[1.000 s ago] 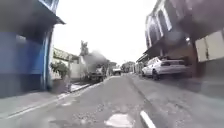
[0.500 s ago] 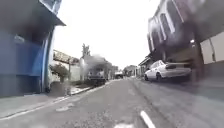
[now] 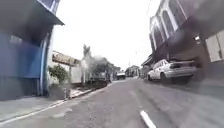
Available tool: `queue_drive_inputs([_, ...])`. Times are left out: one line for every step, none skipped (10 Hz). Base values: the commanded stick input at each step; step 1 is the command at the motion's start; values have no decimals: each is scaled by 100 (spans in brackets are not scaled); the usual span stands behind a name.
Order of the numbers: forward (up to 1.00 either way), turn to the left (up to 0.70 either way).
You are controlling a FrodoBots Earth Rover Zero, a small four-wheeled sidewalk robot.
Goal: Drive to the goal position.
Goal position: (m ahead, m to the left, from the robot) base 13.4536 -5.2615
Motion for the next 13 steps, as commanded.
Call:
queue_drive_inputs([50,0])
queue_drive_inputs([50,0])
queue_drive_inputs([50,0])
queue_drive_inputs([50,0])
queue_drive_inputs([50,0])
queue_drive_inputs([50,0])
queue_drive_inputs([50,0])
queue_drive_inputs([50,0])
queue_drive_inputs([50,-9])
queue_drive_inputs([50,-31])
queue_drive_inputs([50,-50])
queue_drive_inputs([50,-50])
queue_drive_inputs([50,-50])
